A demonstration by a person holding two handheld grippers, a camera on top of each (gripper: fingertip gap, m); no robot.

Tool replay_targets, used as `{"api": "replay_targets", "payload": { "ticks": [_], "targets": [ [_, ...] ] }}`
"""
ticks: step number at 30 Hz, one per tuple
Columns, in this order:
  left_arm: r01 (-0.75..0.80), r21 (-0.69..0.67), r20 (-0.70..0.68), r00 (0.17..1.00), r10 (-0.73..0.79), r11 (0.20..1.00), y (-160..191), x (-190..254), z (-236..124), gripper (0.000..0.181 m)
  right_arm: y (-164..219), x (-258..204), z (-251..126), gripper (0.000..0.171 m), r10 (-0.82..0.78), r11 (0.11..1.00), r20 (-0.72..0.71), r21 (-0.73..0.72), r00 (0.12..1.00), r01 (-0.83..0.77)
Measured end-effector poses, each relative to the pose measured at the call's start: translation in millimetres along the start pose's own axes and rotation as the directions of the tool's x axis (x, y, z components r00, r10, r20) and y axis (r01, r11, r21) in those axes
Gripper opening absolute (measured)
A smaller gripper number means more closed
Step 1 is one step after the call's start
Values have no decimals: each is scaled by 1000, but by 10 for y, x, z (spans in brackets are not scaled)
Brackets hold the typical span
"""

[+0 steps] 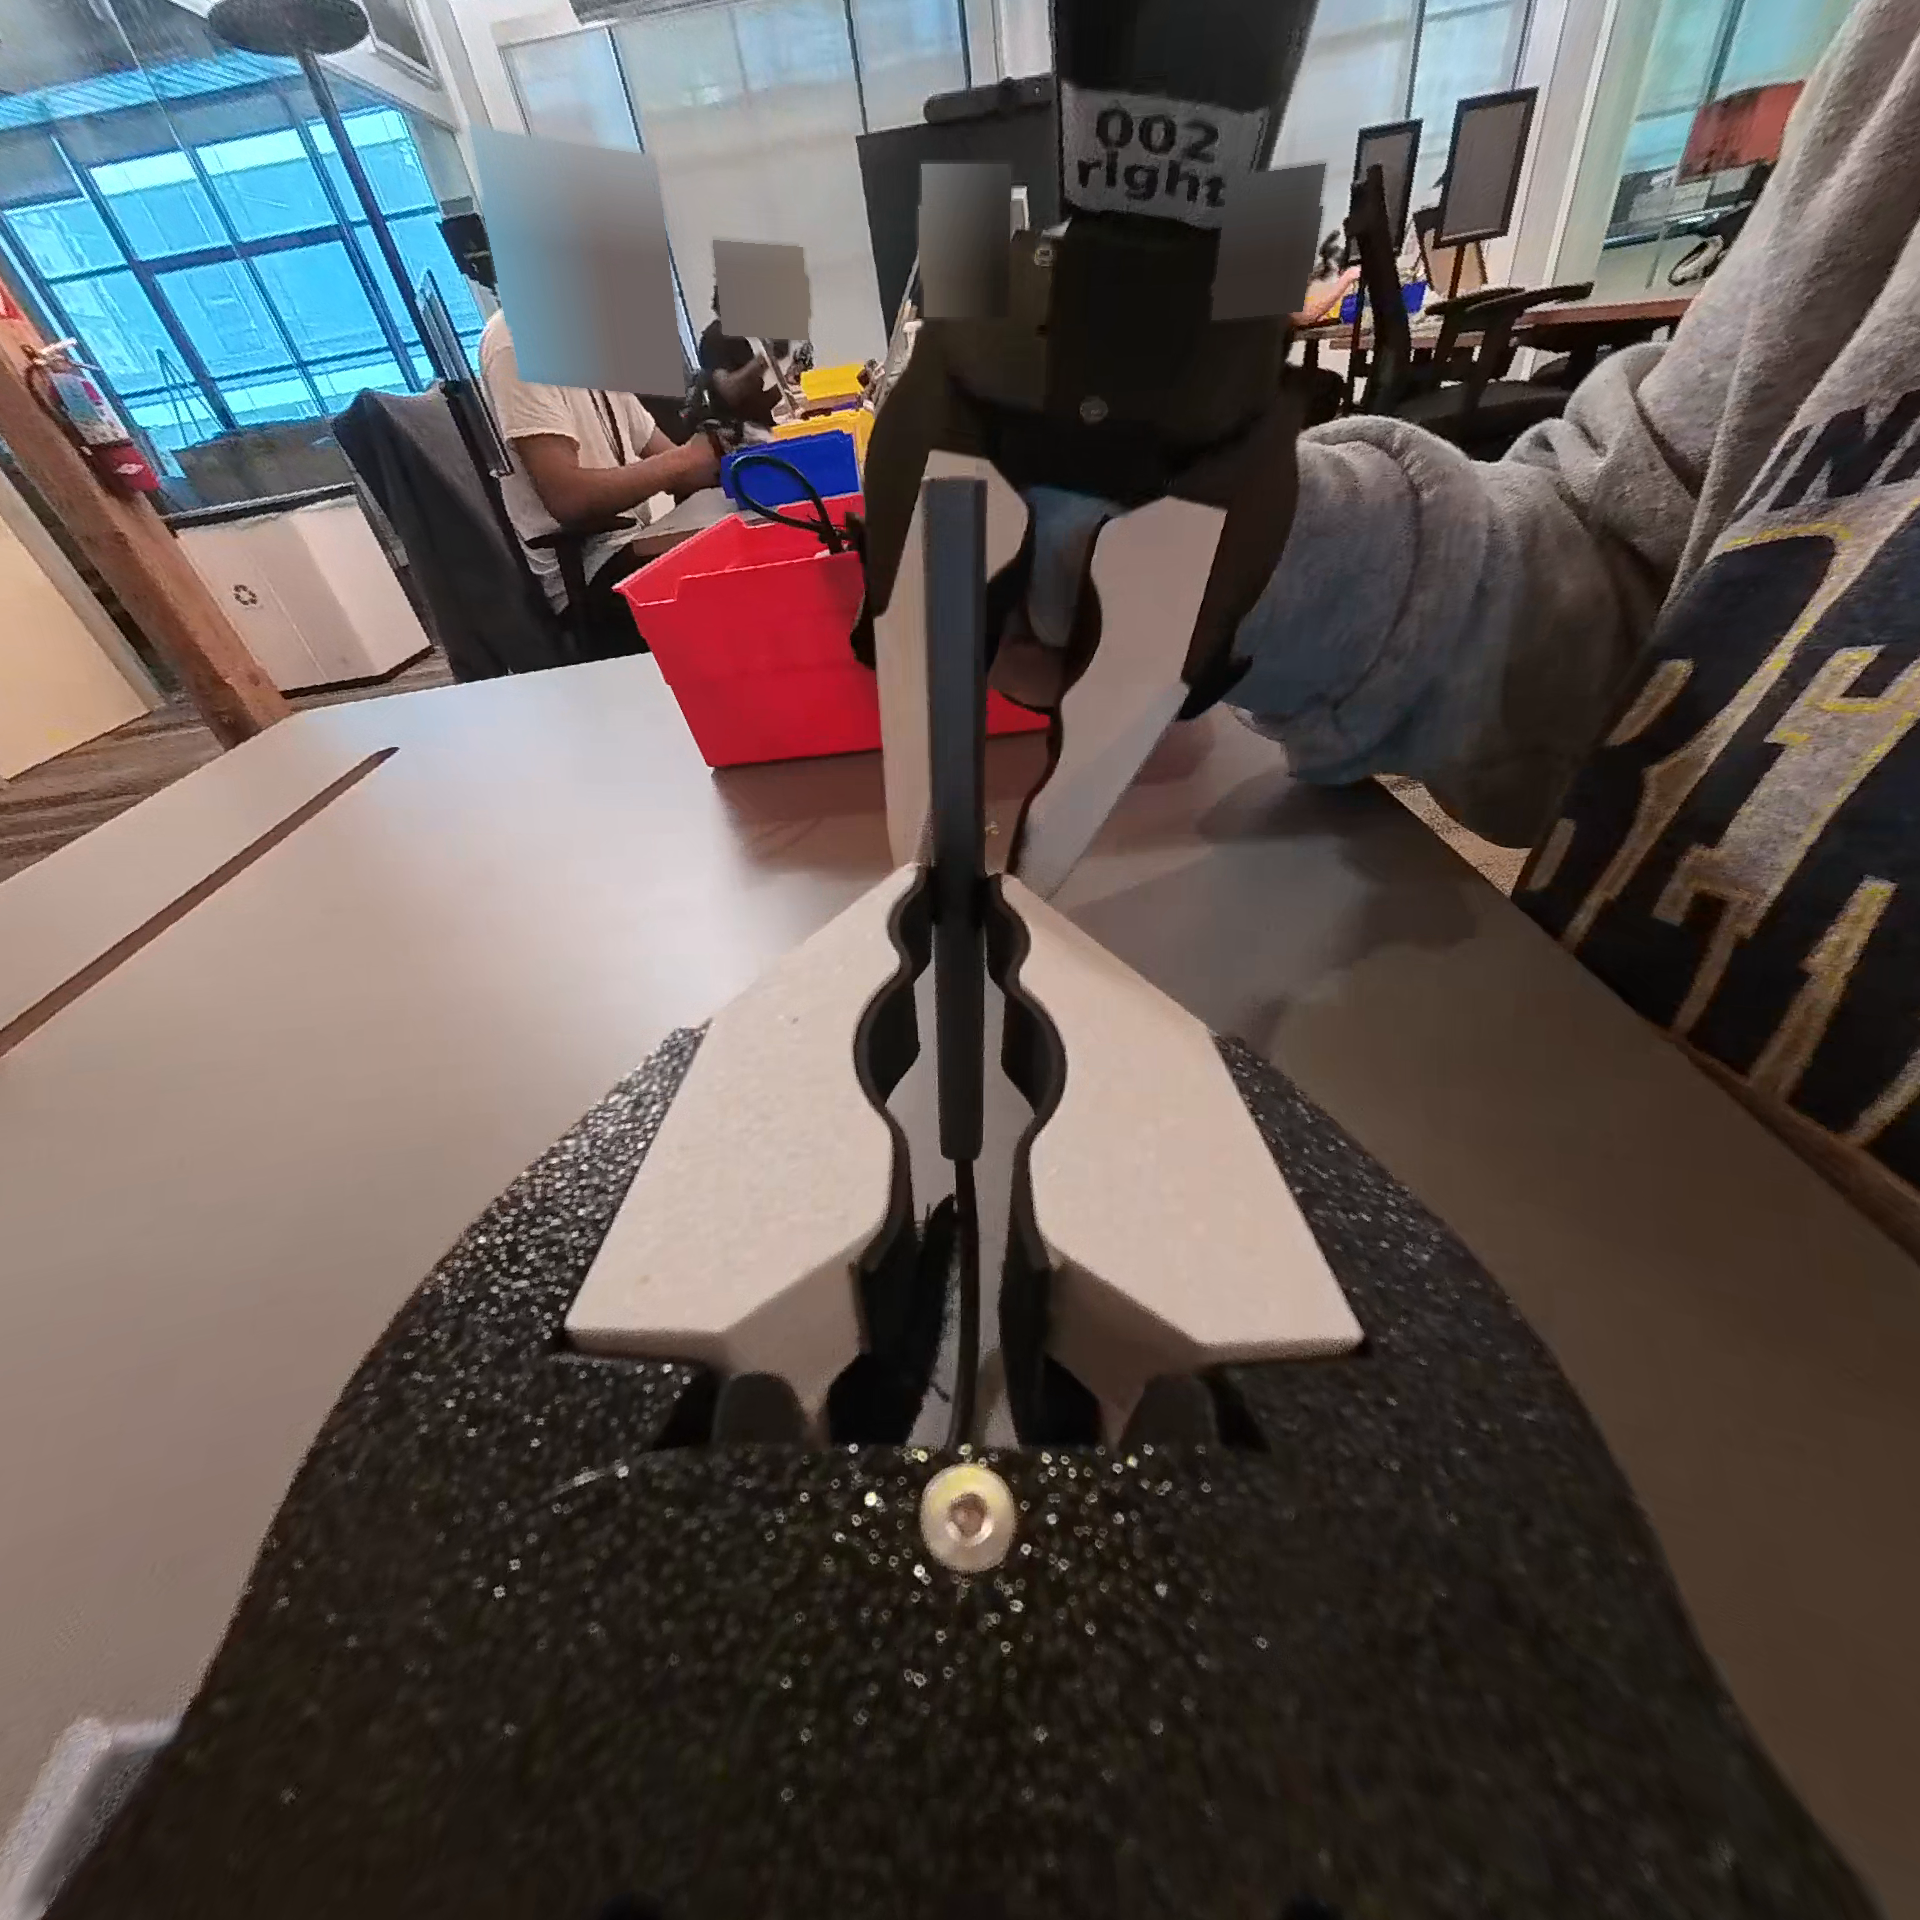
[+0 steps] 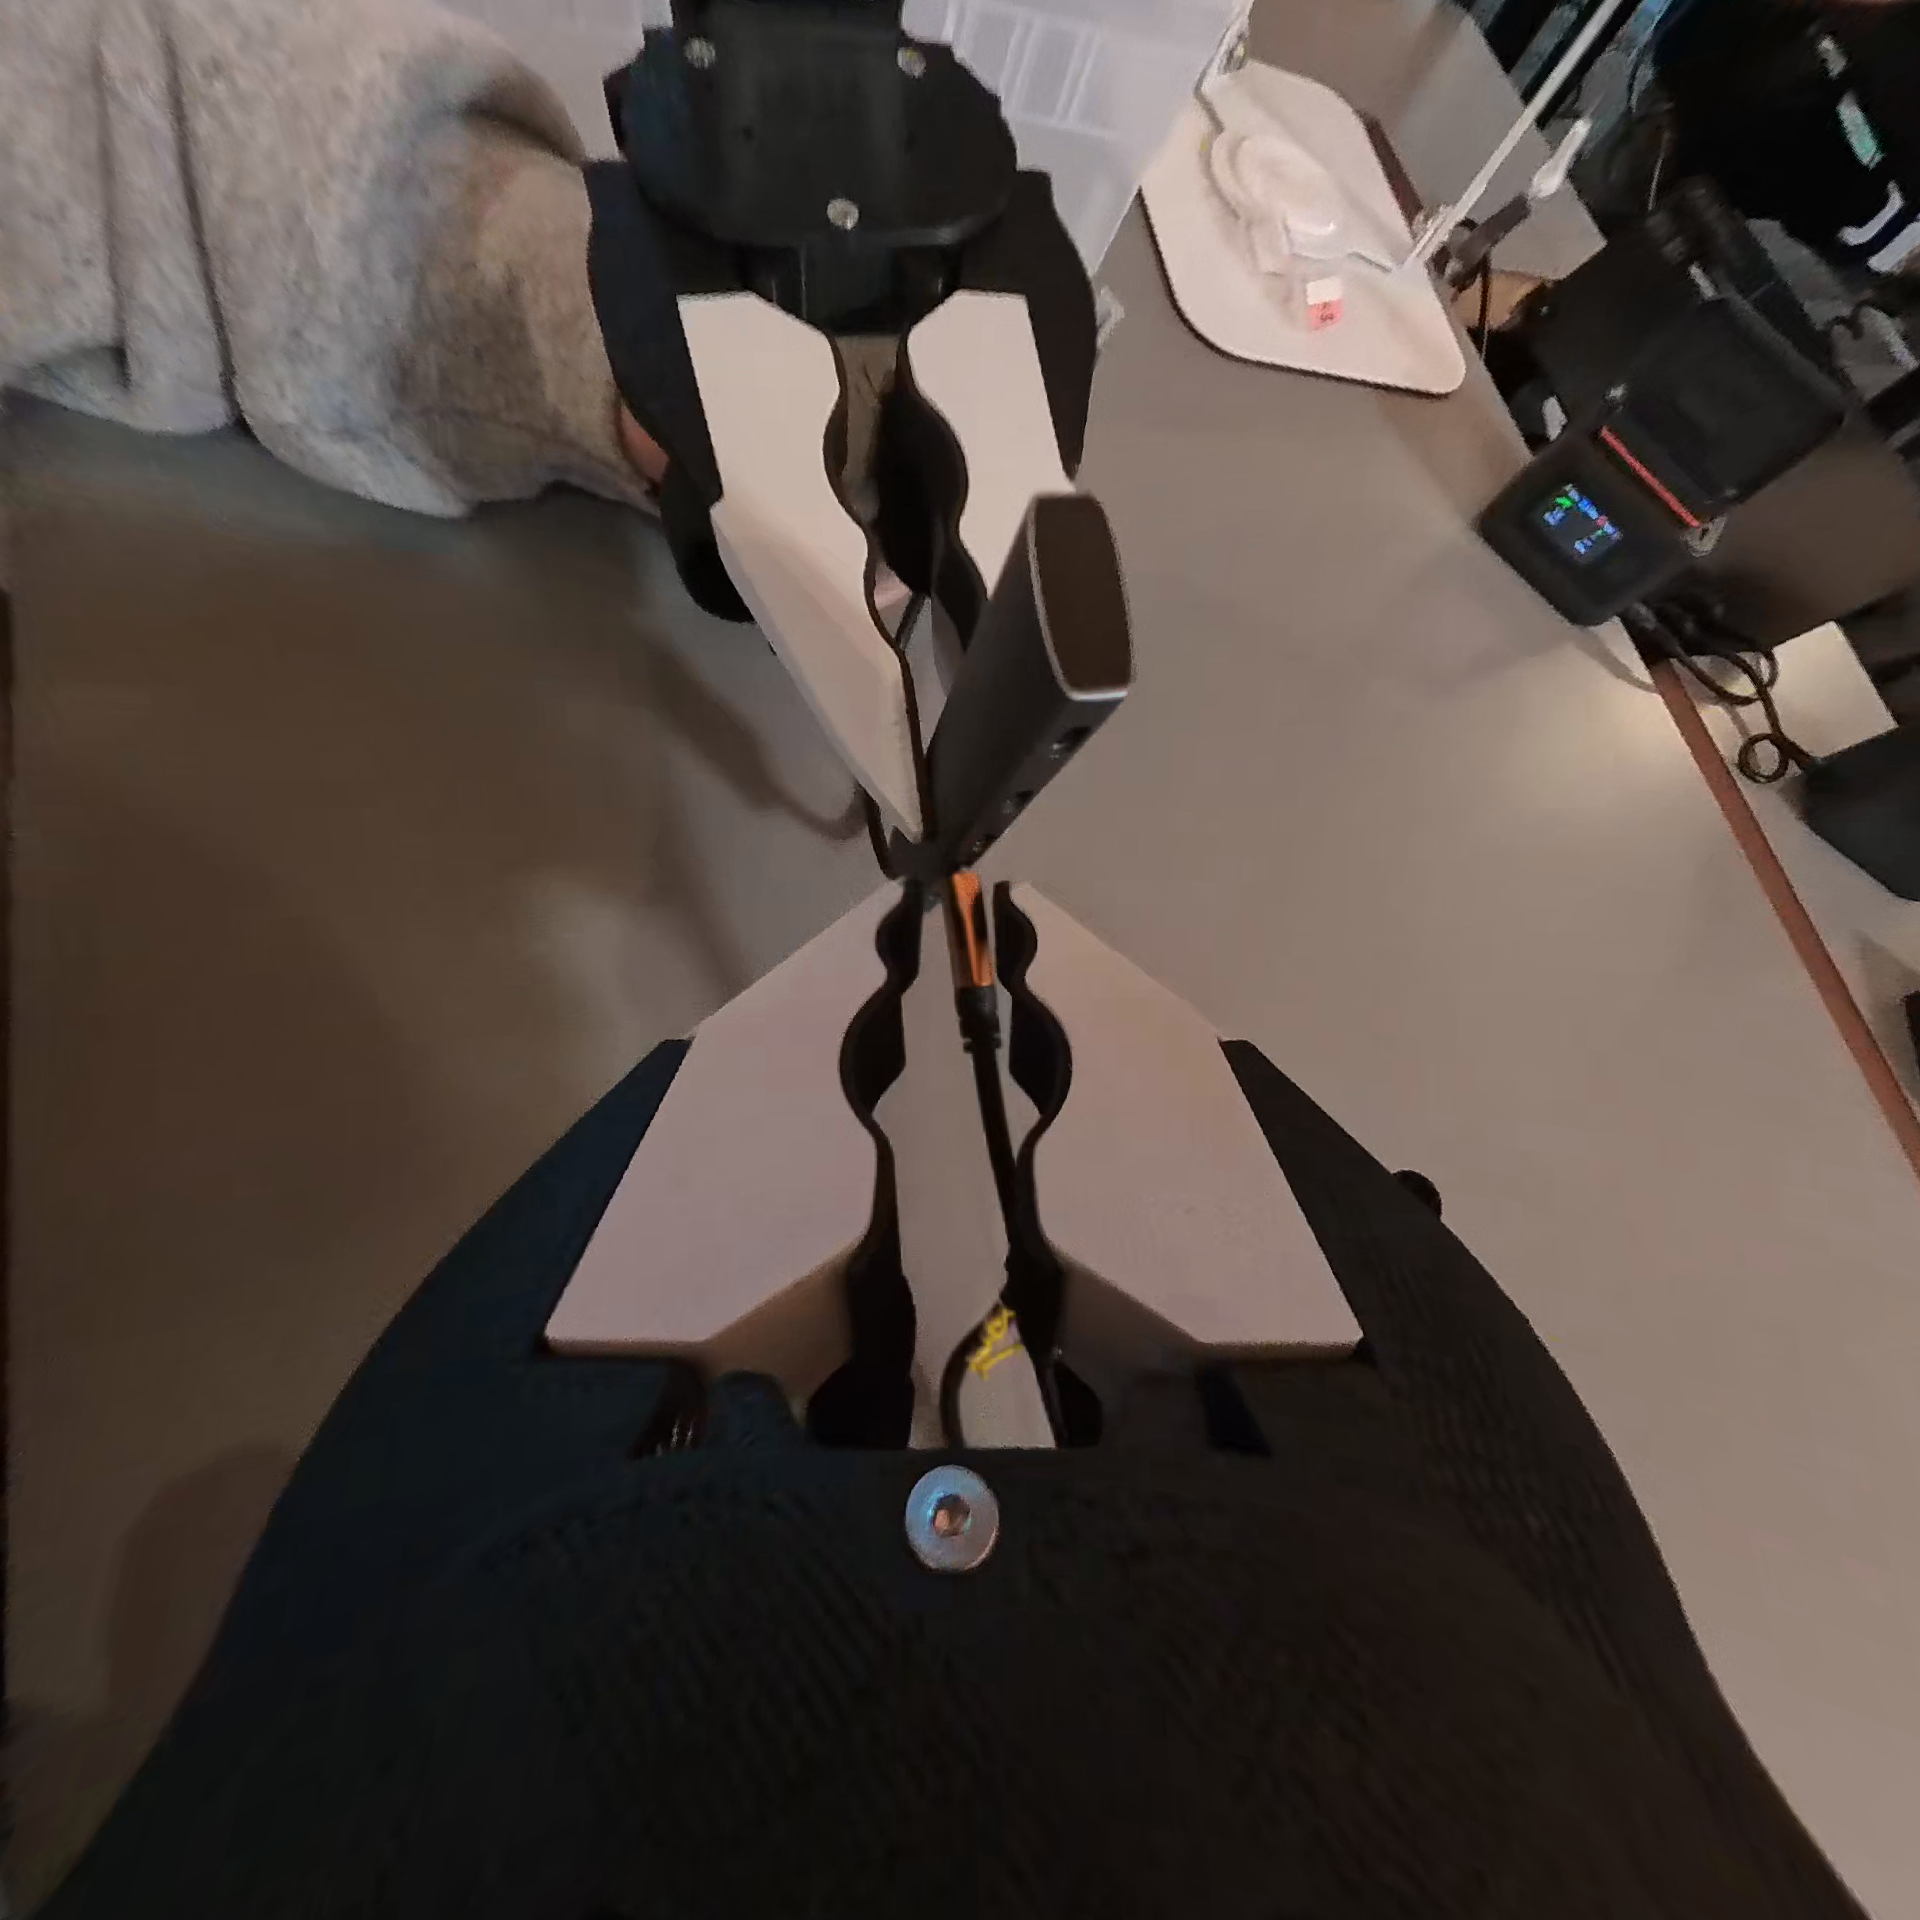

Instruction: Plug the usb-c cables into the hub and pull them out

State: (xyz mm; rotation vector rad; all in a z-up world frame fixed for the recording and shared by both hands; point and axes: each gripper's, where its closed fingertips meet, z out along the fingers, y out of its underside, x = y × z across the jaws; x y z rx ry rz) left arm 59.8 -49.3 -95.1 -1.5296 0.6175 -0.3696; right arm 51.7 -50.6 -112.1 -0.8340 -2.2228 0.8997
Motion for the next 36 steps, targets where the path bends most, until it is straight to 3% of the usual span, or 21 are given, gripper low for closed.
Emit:
{"api": "replay_targets", "payload": {
  "ticks": [8,13,16,26,27,28,29,31,32,34,36],
  "targets": [
    [-36,-43,27,999,37,998,55,4,47,9,126,14,5,5,-81,994,-10,-81,997,79],
    [-85,-131,-48,996,79,988,97,135,55,8,138,-108,-51,5,-127,989,26,-80,992,128],
    [-95,-87,-73,993,89,992,-42,231,65,7,31,-170,-227,5,-127,991,38,-32,991,128],
    [-207,33,-102,972,209,978,-480,496,127,8,-249,-317,-704,5,-288,956,-67,-85,955,282],
    [-228,22,-91,969,229,973,-488,497,120,7,-193,-237,-786,5,-304,946,-109,-154,946,286],
    [-252,-38,-36,967,251,967,-407,377,26,7,-9,107,-1052,5,-351,911,-273,-320,896,259],
    [-236,-44,36,971,238,971,-382,213,-148,7,134,317,-1368,5,-342,903,-371,-385,863,192],
    [-150,84,120,983,139,985,-601,4,-451,7,199,453,-1860,5,-171,962,-474,-268,863,44],
    [-153,138,151,980,132,979,-708,-42,-511,7,321,561,-2130,4,-162,954,-545,-299,822,-11],
    [-162,140,204,970,132,977,-712,-105,-460,7,641,712,-2601,5,-180,903,-643,-409,745,-135],
    [-168,78,214,965,148,983,-569,-112,-336,7,889,813,-2892,5,-159,877,-685,-429,711,-217]
  ]
}}
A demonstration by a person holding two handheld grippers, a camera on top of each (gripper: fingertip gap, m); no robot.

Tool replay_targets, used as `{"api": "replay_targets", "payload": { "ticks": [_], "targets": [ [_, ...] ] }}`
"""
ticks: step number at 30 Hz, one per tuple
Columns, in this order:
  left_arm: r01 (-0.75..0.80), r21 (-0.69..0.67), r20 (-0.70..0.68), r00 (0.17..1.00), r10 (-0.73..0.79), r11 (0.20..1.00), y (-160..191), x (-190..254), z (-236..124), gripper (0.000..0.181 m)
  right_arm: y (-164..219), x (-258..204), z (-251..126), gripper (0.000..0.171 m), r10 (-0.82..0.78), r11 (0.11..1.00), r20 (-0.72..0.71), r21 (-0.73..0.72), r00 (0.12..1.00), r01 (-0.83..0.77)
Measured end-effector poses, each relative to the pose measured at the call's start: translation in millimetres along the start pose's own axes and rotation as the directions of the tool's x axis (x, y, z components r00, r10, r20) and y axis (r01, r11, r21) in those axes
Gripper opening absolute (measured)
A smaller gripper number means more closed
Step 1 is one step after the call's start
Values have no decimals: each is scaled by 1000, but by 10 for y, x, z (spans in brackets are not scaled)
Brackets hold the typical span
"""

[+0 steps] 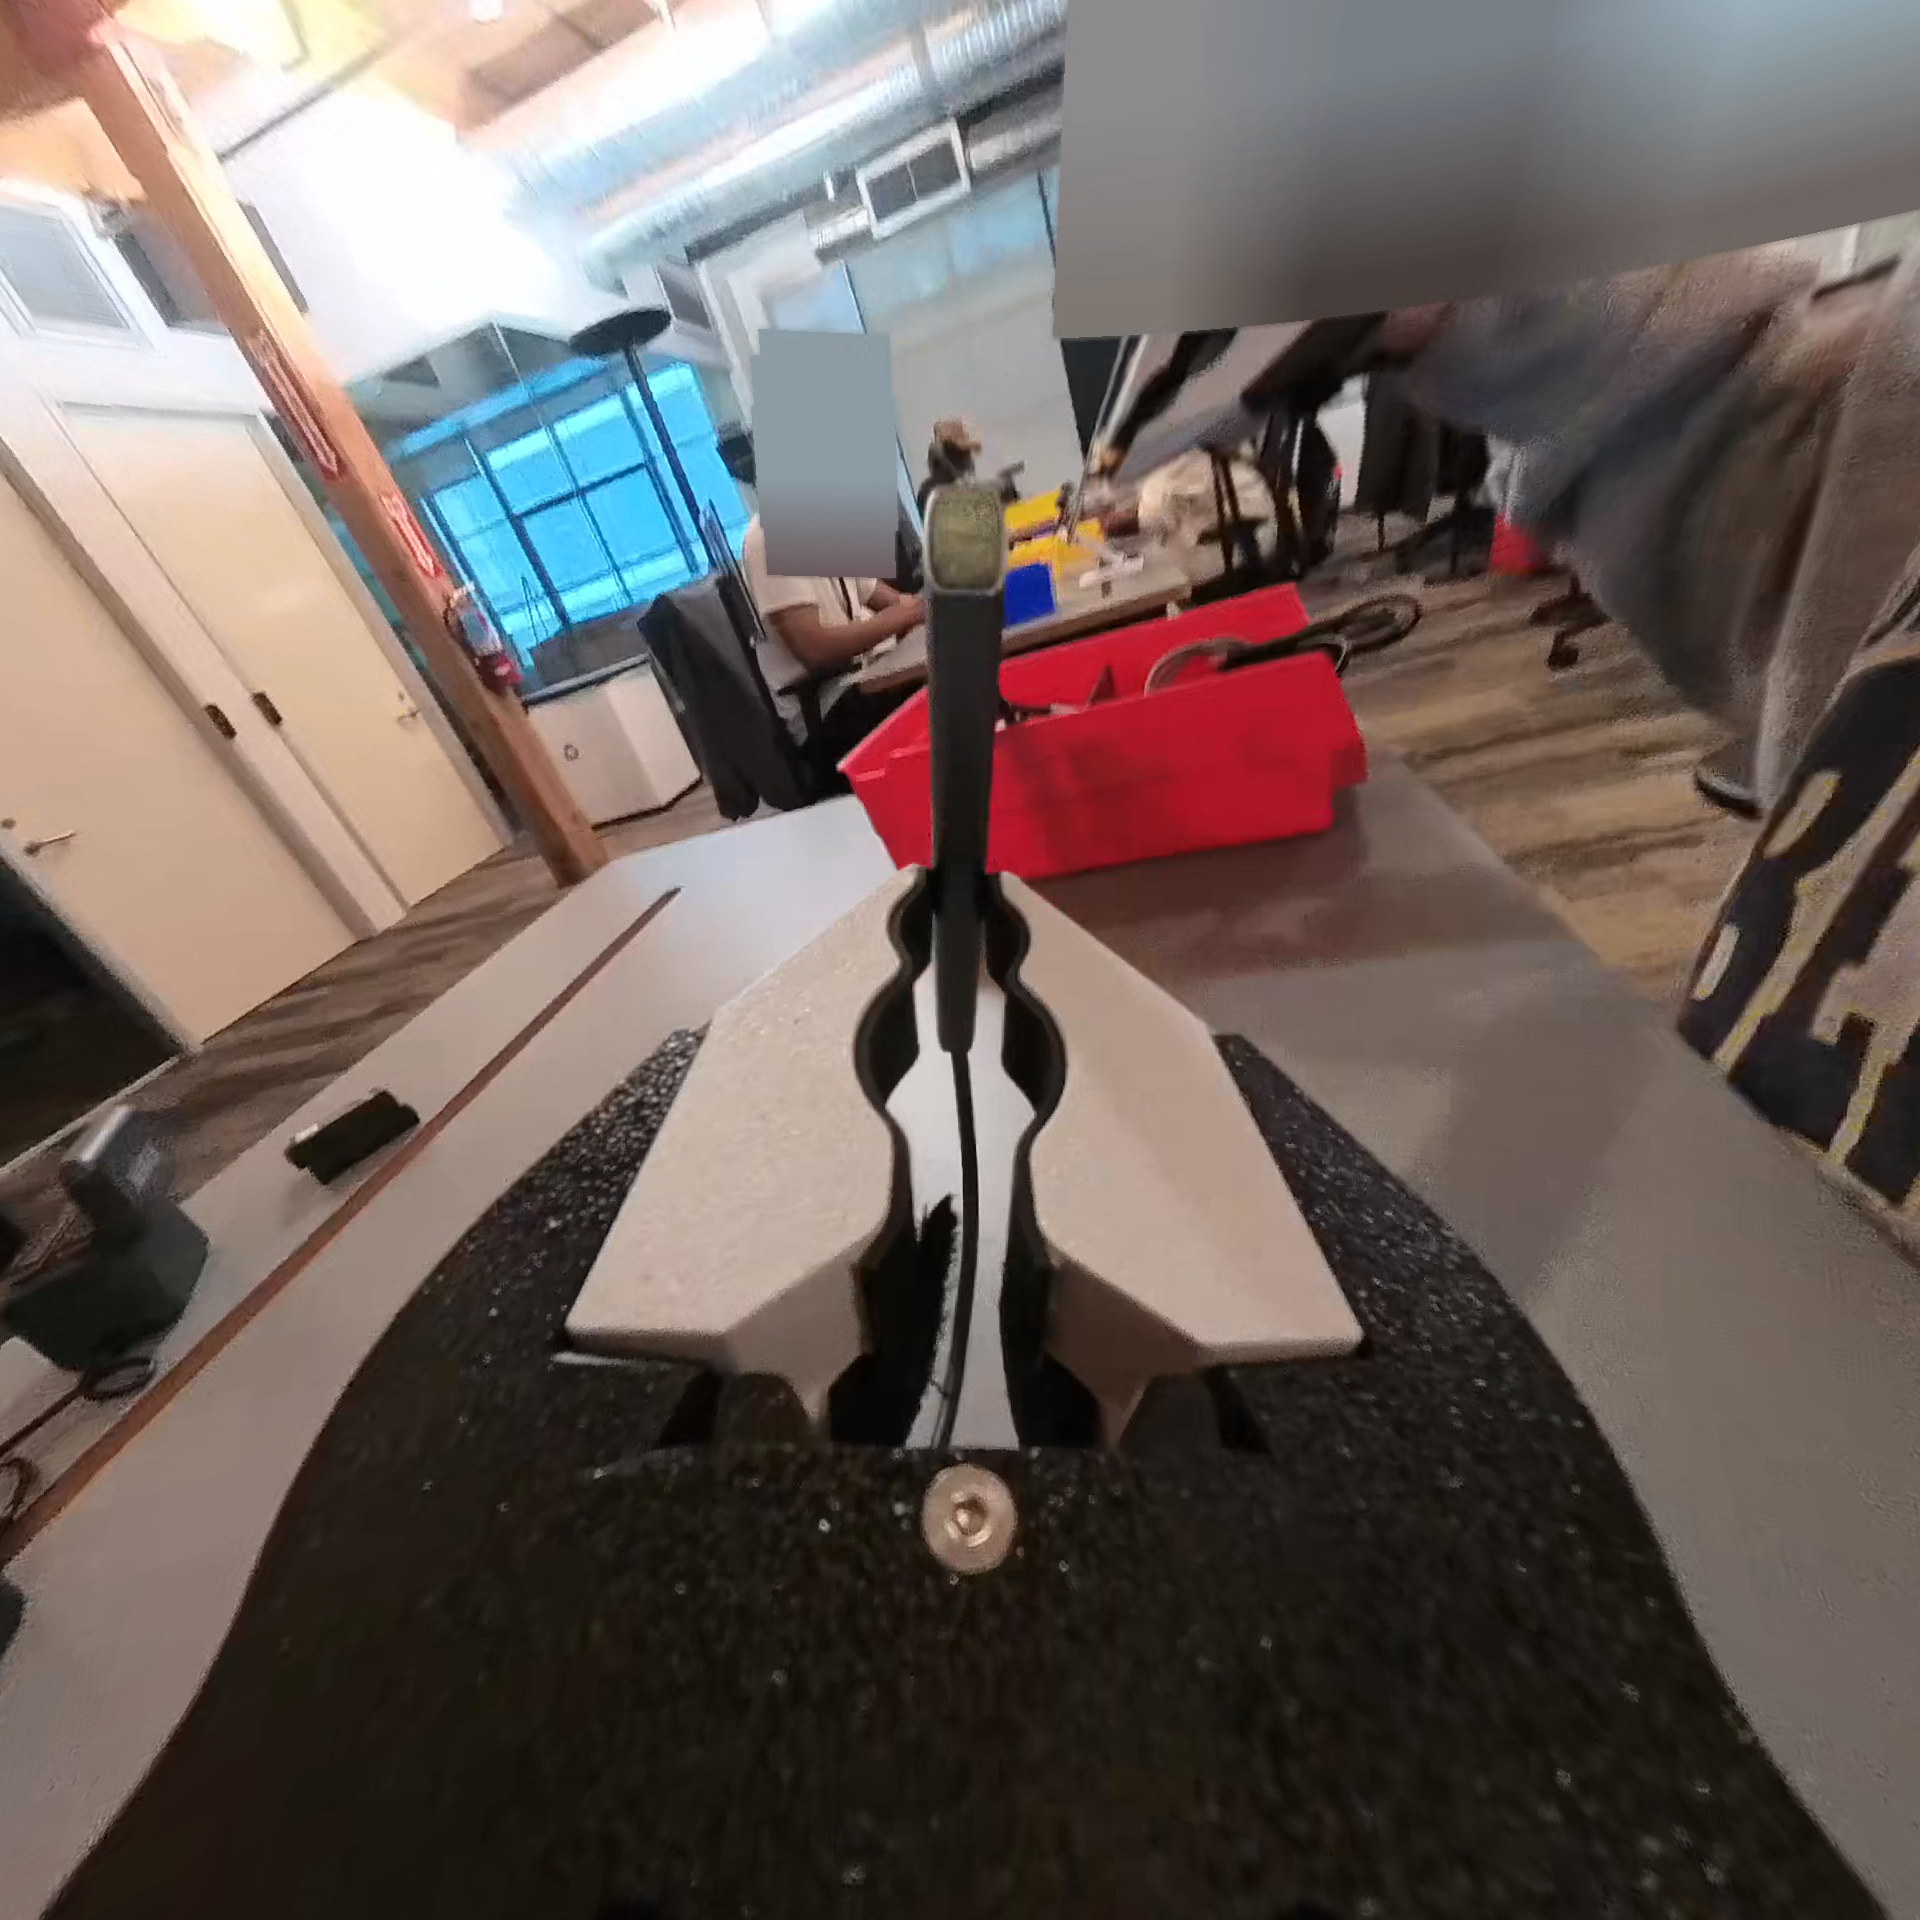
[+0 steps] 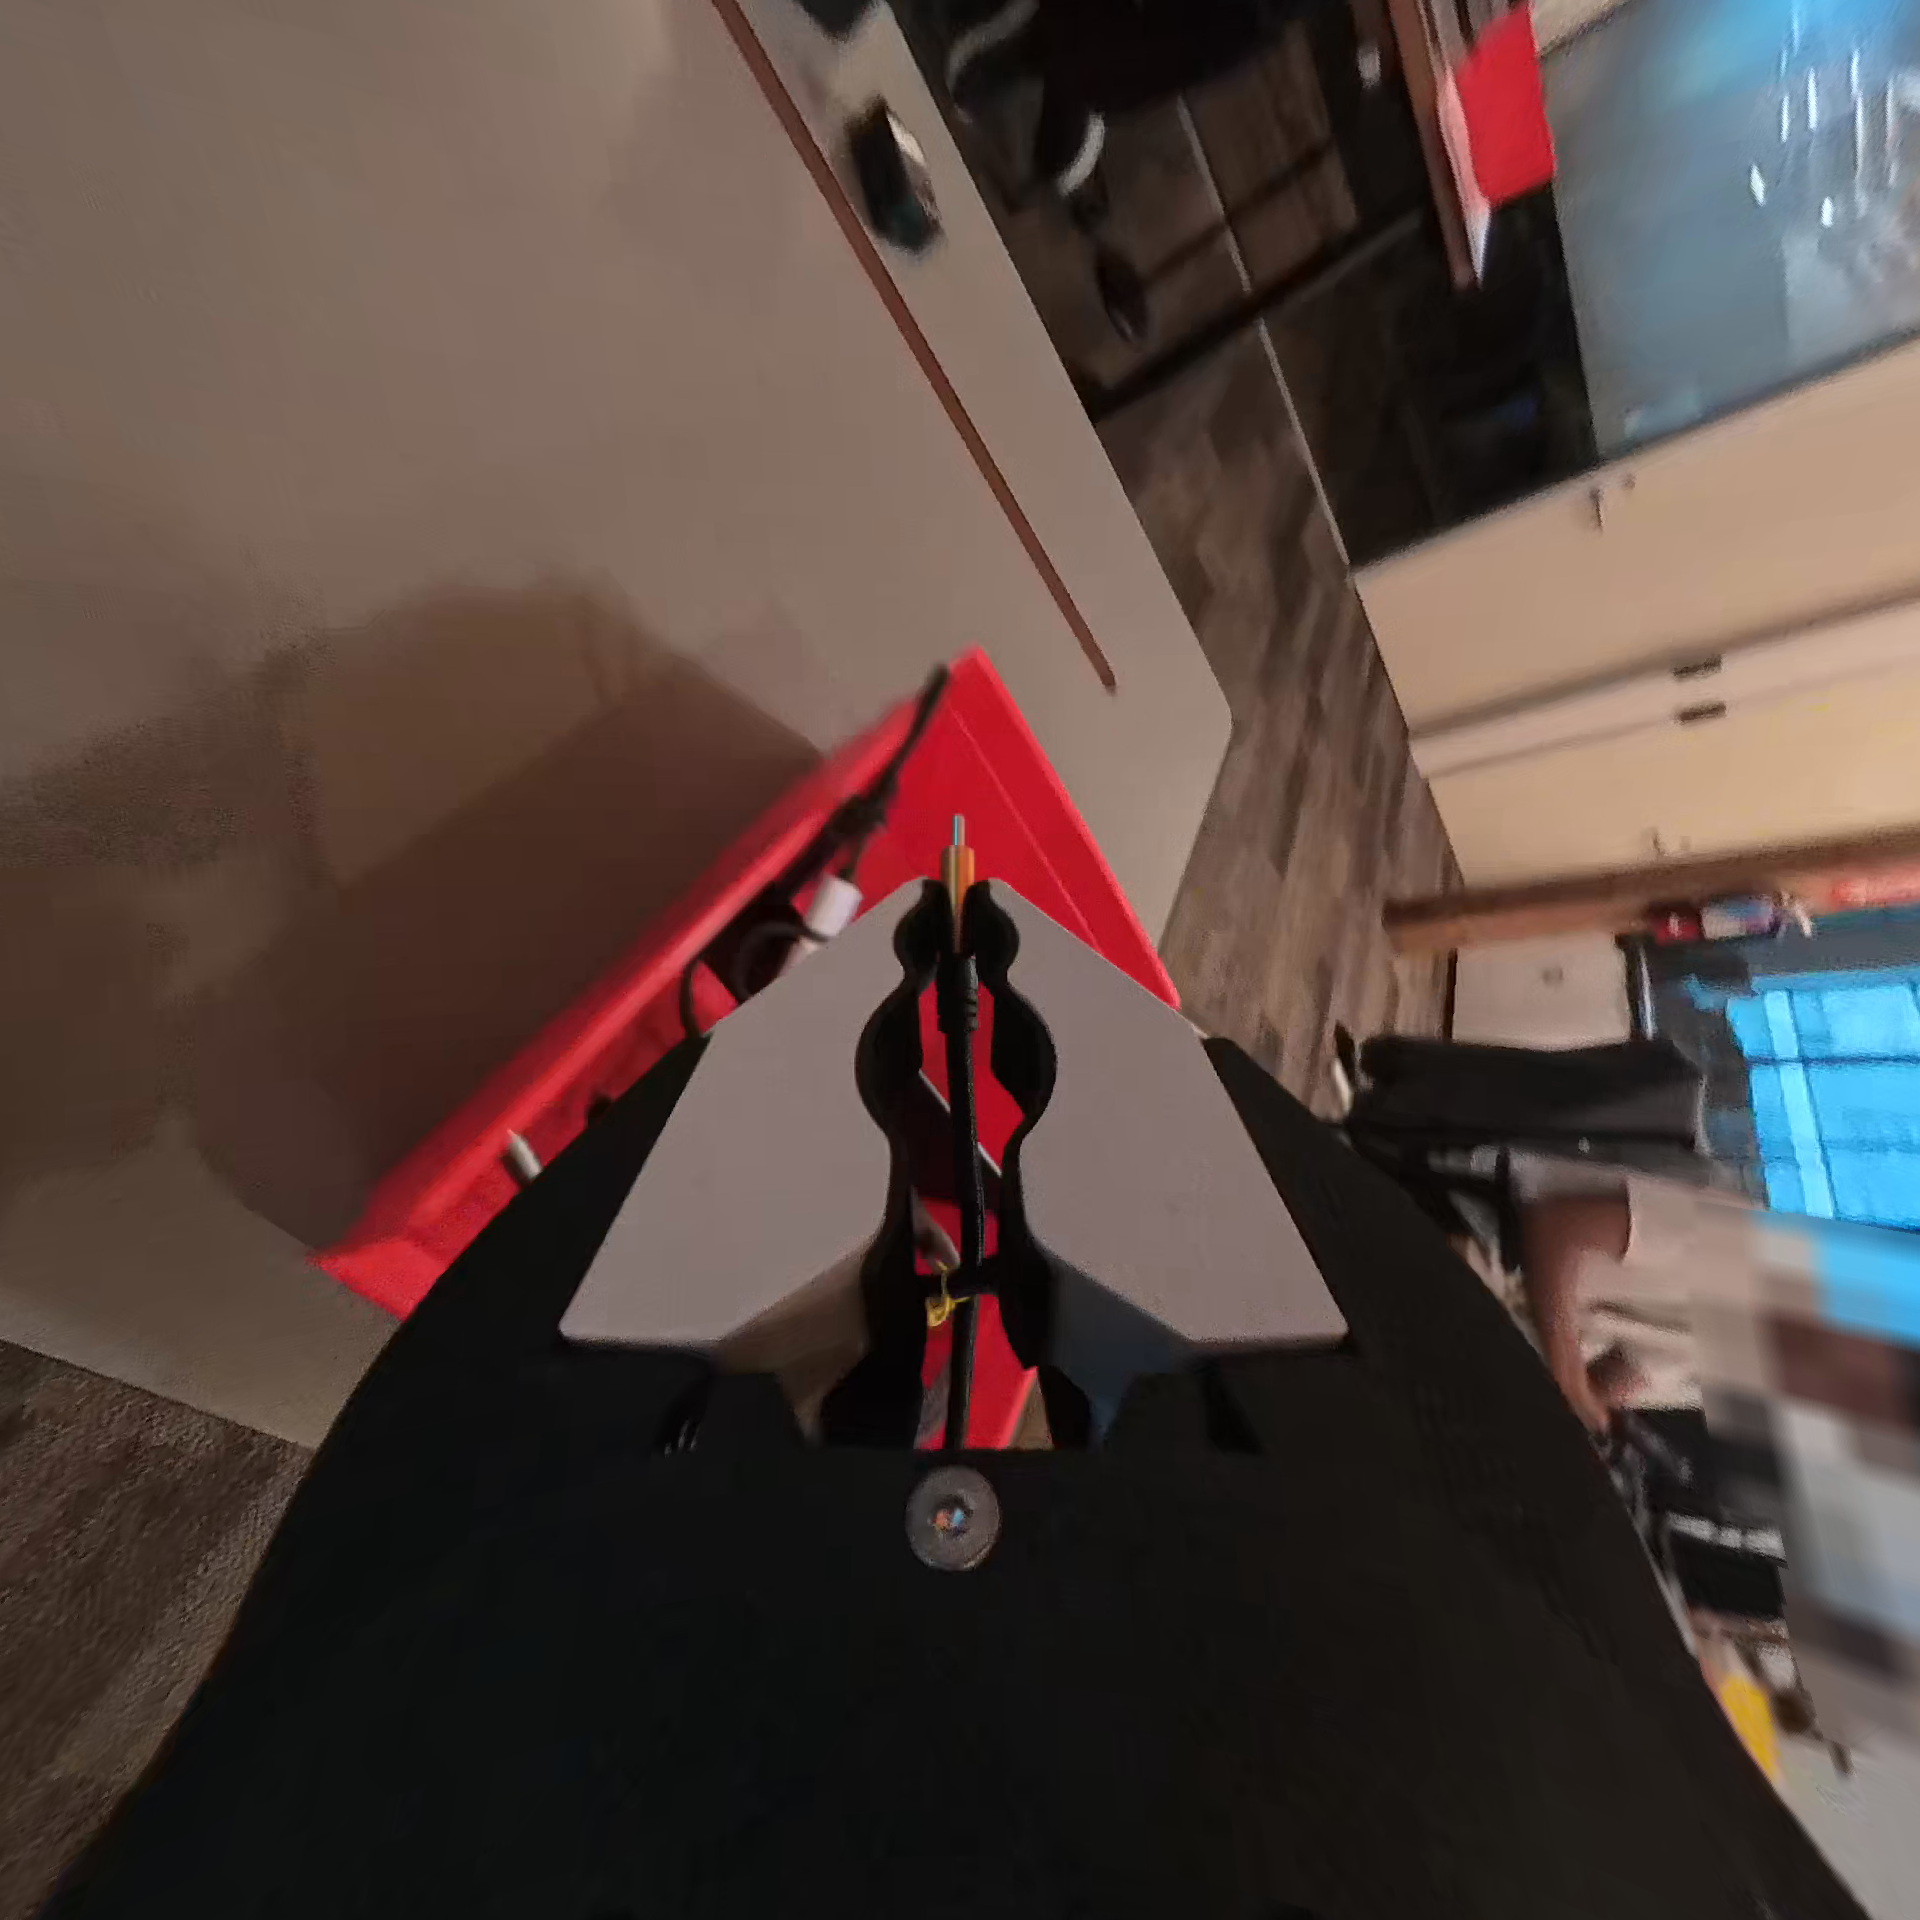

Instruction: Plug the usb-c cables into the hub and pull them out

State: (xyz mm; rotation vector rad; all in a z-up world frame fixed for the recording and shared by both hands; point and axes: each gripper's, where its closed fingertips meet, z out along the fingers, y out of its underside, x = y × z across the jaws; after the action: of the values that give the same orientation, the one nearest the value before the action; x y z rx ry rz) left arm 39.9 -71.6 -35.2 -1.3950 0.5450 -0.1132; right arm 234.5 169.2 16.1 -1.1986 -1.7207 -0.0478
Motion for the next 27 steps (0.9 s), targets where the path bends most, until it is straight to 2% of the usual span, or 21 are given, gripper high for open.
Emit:
{"api": "replay_targets", "payload": {
  "ticks": [3,8,9,11,12,14,17,19,22,27],
  "targets": [
    [-4,-39,24,1000,5,999,153,30,93,7,305,177,129,5,38,999,-5,-25,999,-38],
    [13,-73,8,1000,-13,997,272,96,166,7,676,-33,389,6,85,991,148,-110,985,-69],
    [15,-78,9,1000,-14,997,285,102,177,7,749,-82,427,12,109,987,175,-137,978,-85],
    [20,-86,-3,1000,-21,996,310,132,199,7,884,-144,457,41,183,968,206,-212,961,-138],
    [21,-90,-6,1000,-21,996,324,143,210,7,919,-138,451,50,212,957,196,-238,957,-163],
    [23,-100,-5,1000,-23,995,357,152,227,7,843,-88,403,53,220,957,143,-221,965,-186],
    [39,-106,0,999,-39,994,385,150,249,7,337,-140,307,48,197,980,96,-49,976,-193],
    [62,-104,-20,998,-64,993,393,179,263,7,-259,-469,252,47,162,969,210,153,964,-196],
    [51,-113,-60,997,-58,992,404,259,282,7,-1129,-1155,113,48,18,884,422,416,906,-211],
    [-80,-170,-106,992,62,982,460,417,332,7,-1957,-1926,5,46,-228,774,499,614,836,-155]
  ]
}}
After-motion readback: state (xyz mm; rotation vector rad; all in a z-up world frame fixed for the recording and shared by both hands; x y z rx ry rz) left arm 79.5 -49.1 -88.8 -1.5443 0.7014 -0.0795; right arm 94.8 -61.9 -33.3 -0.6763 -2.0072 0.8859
